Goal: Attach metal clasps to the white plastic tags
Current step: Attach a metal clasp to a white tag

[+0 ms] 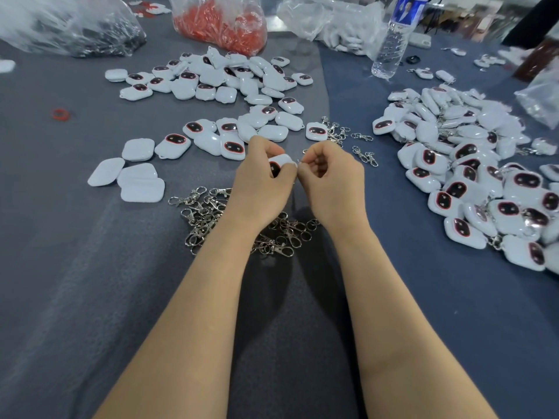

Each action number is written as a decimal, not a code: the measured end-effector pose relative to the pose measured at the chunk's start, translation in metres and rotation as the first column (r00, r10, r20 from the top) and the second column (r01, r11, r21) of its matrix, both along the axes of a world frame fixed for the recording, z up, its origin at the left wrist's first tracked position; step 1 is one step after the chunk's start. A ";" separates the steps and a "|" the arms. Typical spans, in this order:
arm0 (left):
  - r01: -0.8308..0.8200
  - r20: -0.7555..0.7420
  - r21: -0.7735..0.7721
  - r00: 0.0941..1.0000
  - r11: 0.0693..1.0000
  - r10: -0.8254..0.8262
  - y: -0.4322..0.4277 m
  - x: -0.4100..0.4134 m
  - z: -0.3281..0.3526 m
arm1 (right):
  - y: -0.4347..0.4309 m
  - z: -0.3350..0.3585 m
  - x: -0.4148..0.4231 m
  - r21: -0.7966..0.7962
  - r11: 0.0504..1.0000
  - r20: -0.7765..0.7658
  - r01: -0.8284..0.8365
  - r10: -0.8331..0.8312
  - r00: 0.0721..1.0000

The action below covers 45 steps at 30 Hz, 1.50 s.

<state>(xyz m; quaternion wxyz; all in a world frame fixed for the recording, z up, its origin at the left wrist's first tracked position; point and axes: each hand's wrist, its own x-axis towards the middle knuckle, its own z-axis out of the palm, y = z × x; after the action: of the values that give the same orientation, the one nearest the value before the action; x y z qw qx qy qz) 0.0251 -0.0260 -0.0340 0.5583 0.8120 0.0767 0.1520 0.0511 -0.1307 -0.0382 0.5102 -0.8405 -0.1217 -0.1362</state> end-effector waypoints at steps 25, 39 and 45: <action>0.012 -0.013 -0.468 1.000 0.883 -0.021 0.006 0.000 0.007 | 0.006 0.004 -0.005 0.110 0.988 0.007 -0.110 0.110 0.994; -0.048 -0.172 -0.810 0.972 0.584 -0.159 0.017 0.003 0.012 | 0.012 0.003 -0.006 0.005 1.000 0.116 -0.027 0.027 0.993; -0.033 0.090 0.384 0.996 0.923 -0.002 0.010 -0.005 -0.001 | 0.007 -0.002 0.000 -0.322 0.942 -0.018 -0.100 0.099 0.995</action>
<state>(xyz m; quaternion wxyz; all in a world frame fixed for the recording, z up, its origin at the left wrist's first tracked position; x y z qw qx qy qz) 0.0205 -0.0156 -0.0348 0.3895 0.8977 0.0269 0.2045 0.0509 -0.1236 -0.0407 0.3725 -0.9054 -0.1841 -0.0877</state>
